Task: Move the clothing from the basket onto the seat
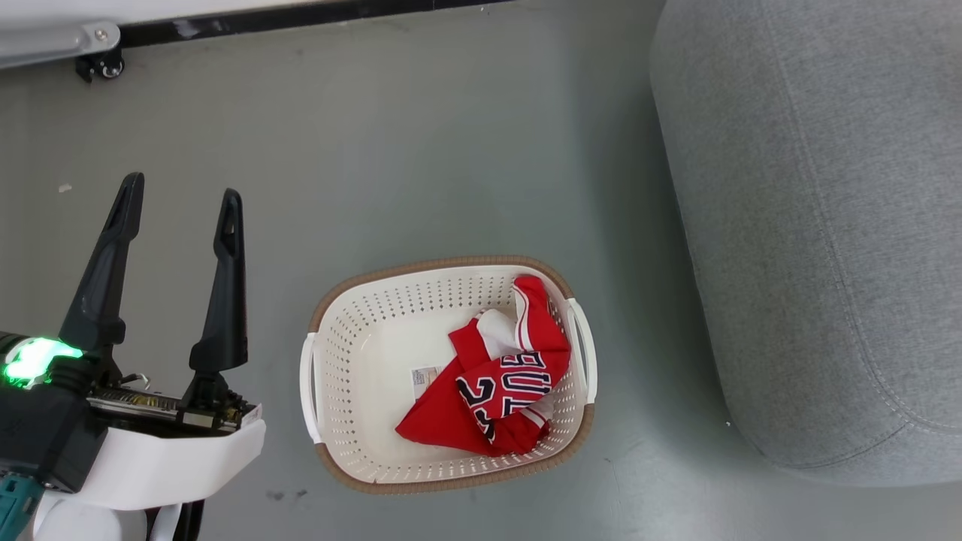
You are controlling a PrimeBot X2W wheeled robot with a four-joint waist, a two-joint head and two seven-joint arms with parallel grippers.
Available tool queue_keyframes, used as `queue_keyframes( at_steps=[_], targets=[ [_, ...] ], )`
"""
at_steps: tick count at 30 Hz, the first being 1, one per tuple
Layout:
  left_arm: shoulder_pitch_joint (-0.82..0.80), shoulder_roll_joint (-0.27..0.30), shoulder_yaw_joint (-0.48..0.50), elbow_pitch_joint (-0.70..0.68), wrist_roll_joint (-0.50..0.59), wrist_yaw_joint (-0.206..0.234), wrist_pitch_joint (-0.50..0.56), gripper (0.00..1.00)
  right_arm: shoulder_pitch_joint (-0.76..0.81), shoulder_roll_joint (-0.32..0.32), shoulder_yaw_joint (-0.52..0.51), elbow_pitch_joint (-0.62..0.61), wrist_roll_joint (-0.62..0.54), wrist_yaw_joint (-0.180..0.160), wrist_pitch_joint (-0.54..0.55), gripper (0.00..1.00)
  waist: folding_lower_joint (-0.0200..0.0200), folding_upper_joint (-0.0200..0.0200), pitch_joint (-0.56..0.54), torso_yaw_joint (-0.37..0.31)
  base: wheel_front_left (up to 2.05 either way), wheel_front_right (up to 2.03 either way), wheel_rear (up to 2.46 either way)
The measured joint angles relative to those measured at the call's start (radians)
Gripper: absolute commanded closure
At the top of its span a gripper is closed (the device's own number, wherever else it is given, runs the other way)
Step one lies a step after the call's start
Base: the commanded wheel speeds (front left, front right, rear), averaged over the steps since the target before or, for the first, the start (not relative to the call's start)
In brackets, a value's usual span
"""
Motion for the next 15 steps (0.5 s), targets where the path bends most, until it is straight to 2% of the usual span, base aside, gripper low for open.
queue_keyframes(
  at_steps=[6, 15],
  targets=[
    [-0.020, 0.002, -0.010, -0.004, 0.002, -0.009, 0.012, 0.00, 0.007, 0.005, -0.028, 0.054, -0.015, 0.000, -0.030, 1.00, 0.0001, 0.0000, 0.037, 0.011, 0.00, 0.00, 0.00],
    [-0.057, 0.010, -0.009, -0.015, 0.009, -0.009, 0.025, 0.00, 0.139, 0.074, -0.093, 0.165, -0.044, 0.000, -0.094, 1.00, 0.0001, 0.0000, 0.092, 0.018, 0.00, 0.00, 0.00]
  ],
)
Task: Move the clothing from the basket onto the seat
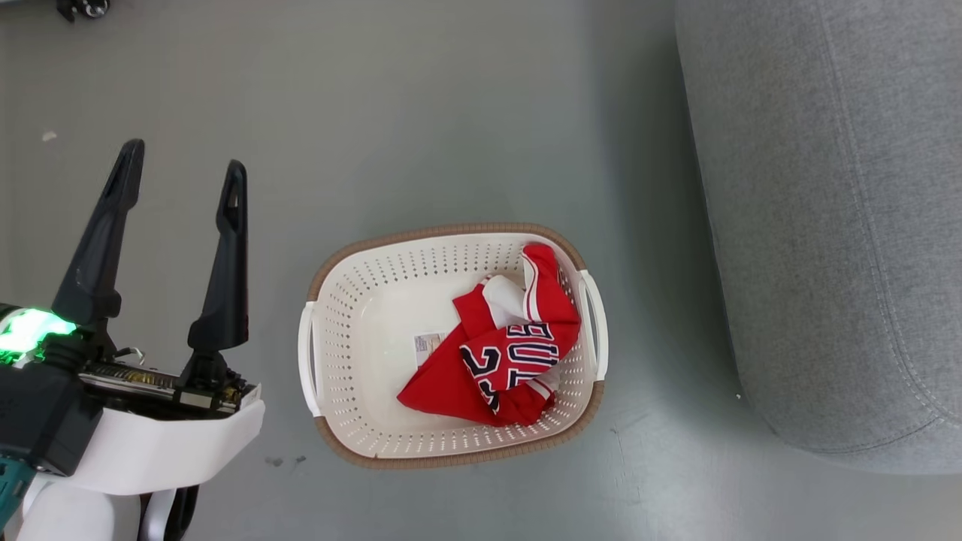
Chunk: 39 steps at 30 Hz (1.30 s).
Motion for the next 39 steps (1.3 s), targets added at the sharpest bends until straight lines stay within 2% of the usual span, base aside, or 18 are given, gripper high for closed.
queue_keyframes(
  at_steps=[7, 29, 30, 32, 33, 34, 39],
  targets=[
    [-0.026, 0.004, 0.004, -0.002, 0.001, -0.003, 0.001, 0.00, 0.057, 0.042, 0.039, 0.061, -0.019, 0.000, -0.030, 1.00, 0.0000, 0.0000, 0.035, -0.004, 0.00, 0.00, 0.00],
    [-0.061, -0.004, 0.009, 0.037, 0.003, -0.003, -0.018, 0.00, 0.155, 0.074, 0.144, 0.209, -0.010, 0.000, -0.071, 1.00, 0.0000, 0.0000, 0.063, -0.044, 0.00, 0.00, 0.00],
    [-0.062, -0.006, 0.008, 0.039, 0.003, -0.003, -0.018, 0.00, 0.155, 0.075, 0.152, 0.213, -0.006, 0.000, -0.070, 0.97, 0.0000, 0.0000, 0.061, -0.045, 0.00, 0.00, 0.00],
    [-0.063, -0.010, 0.007, 0.045, 0.003, -0.003, -0.021, 0.00, 0.155, 0.075, 0.178, 0.218, -0.001, 0.000, -0.059, 0.57, 0.0000, 0.0000, 0.057, -0.047, 0.00, 0.00, 0.00],
    [-0.064, -0.011, 0.006, 0.048, 0.003, -0.003, -0.026, 0.00, 0.155, 0.075, 0.194, 0.218, -0.001, 0.000, -0.058, 0.18, 0.0000, 0.0000, 0.055, -0.047, 0.00, 0.00, 0.00],
    [-0.065, -0.013, 0.004, 0.051, 0.003, -0.003, -0.027, 0.00, 0.154, 0.076, 0.211, 0.218, 0.000, 0.000, -0.052, 0.01, -0.0001, 0.0000, 0.053, -0.049, 0.00, 0.00, 0.00],
    [-0.066, -0.034, -0.004, 0.068, -0.002, -0.003, -0.036, 0.00, 0.154, 0.079, 0.277, 0.216, 0.015, 0.000, -0.021, 0.00, 0.0000, 0.0000, 0.041, -0.055, 0.00, 0.00, 0.00]
  ],
)
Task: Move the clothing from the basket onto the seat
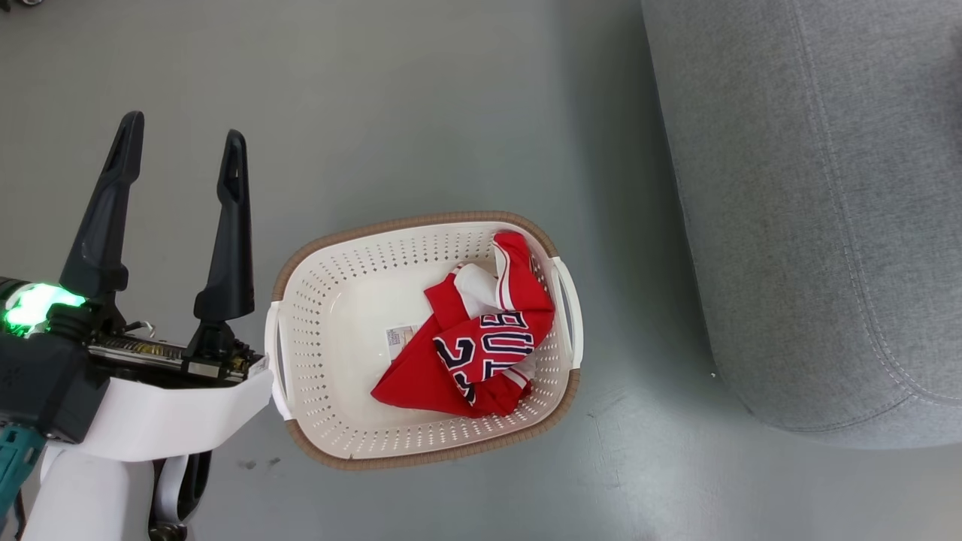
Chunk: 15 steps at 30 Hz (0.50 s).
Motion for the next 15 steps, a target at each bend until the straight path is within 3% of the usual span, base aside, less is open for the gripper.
queue_keyframes(
  at_steps=[15],
  targets=[
    [-0.015, -0.041, -0.005, 0.063, -0.019, 0.000, -0.022, 0.00, 0.002, -0.003, 0.153, -0.058, 0.099, 0.000, 0.079, 0.00, 0.0000, 0.0000, -0.044, -0.034, 0.00, 0.00, 0.00]
  ],
)
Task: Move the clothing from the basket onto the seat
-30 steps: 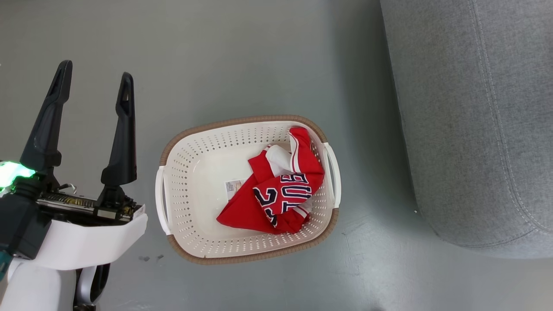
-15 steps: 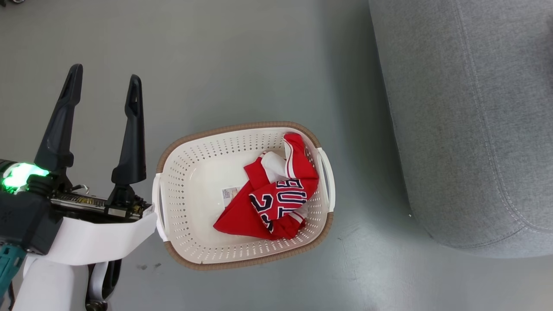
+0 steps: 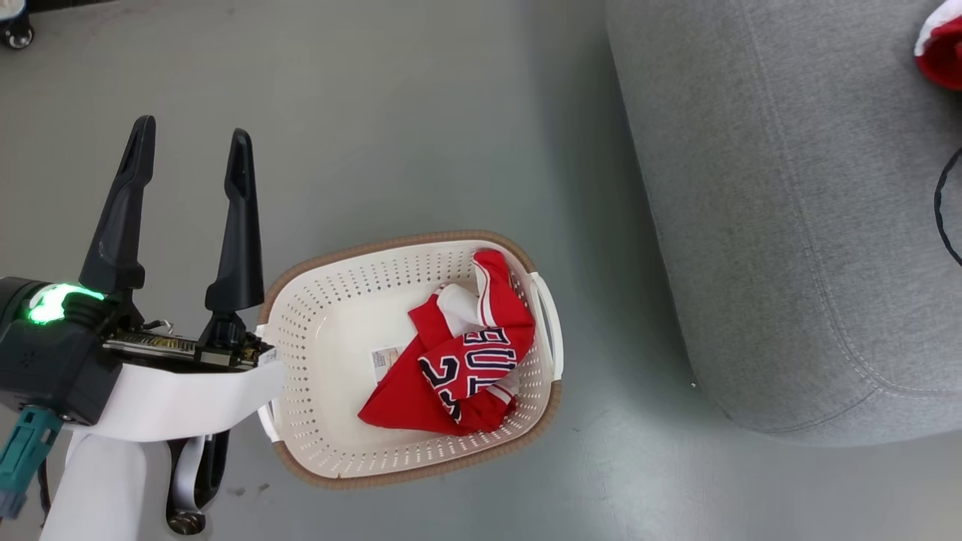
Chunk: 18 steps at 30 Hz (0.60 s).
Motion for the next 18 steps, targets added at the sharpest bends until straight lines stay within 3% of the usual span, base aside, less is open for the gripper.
queue_keyframes(
  at_steps=[18],
  targets=[
    [0.030, -0.018, 0.082, 0.061, -0.007, 0.024, -0.013, 0.00, 0.189, -0.033, 0.224, -0.195, 0.165, 0.000, 0.073, 0.00, 0.0000, 0.0000, -0.104, -0.053, 0.00, 0.00, 0.00]
  ],
)
